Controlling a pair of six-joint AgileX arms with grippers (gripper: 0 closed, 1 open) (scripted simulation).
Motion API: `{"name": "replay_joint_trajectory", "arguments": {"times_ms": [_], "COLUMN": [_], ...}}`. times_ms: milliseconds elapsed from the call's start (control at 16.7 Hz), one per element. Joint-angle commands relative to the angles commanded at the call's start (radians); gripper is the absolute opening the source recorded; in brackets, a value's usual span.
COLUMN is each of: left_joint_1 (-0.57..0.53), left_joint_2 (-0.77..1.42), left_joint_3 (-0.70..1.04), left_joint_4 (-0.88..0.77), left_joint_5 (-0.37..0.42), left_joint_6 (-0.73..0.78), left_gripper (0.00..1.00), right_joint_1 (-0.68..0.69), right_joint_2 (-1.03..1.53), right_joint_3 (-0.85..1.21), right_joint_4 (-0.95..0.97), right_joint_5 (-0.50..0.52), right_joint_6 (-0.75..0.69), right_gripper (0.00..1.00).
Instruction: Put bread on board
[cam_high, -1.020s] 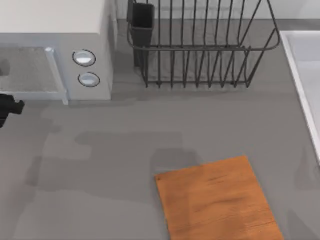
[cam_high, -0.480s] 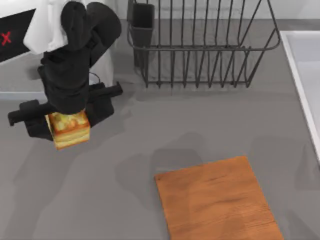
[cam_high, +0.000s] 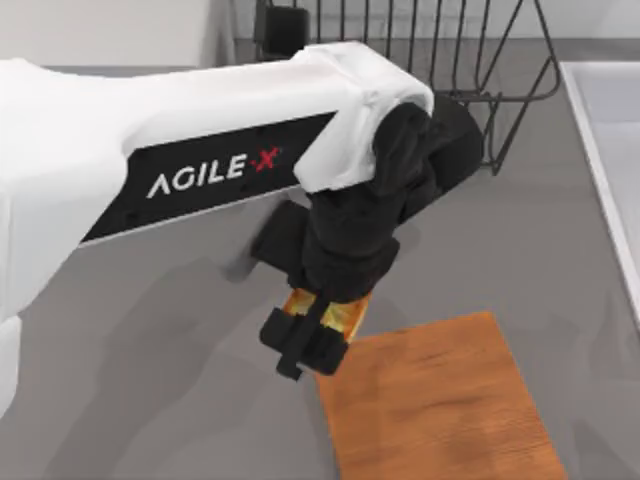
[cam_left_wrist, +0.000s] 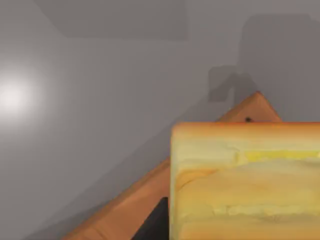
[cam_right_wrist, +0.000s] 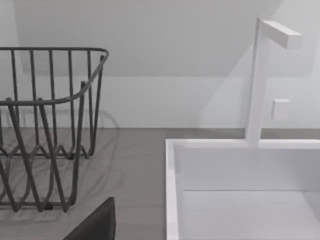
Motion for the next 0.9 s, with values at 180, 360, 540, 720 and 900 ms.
{"name": "replay_joint_trajectory", "arguments": {"times_ms": [180, 360, 540, 720, 900], "left_joint_1": [-0.094, -0.155, -0.188, -0.193, -0.193], "left_joint_2": [0.063, 0.11, 0.137, 0.143, 0.143], "left_joint_3": [0.078, 0.141, 0.178, 0.186, 0.186], "left_joint_4": [0.009, 0.017, 0.023, 0.024, 0.024], "left_joint_5": [0.039, 0.074, 0.097, 0.101, 0.101], "left_joint_6": [-0.3, -0.508, -0.623, -0.645, -0.645], "left_gripper": [0.0, 0.0, 0.0, 0.0, 0.0], "right_joint_1": [0.0, 0.0, 0.0, 0.0, 0.0], "right_joint_2": [0.0, 0.0, 0.0, 0.0, 0.0], "right_joint_3": [0.0, 0.0, 0.0, 0.0, 0.0], "right_joint_4": [0.0, 0.0, 0.0, 0.0, 0.0], "right_joint_5": [0.0, 0.0, 0.0, 0.0, 0.0], "right_joint_6": [0.0, 0.0, 0.0, 0.0, 0.0], "right_gripper": [1.0, 1.0, 1.0, 1.0, 1.0]}}
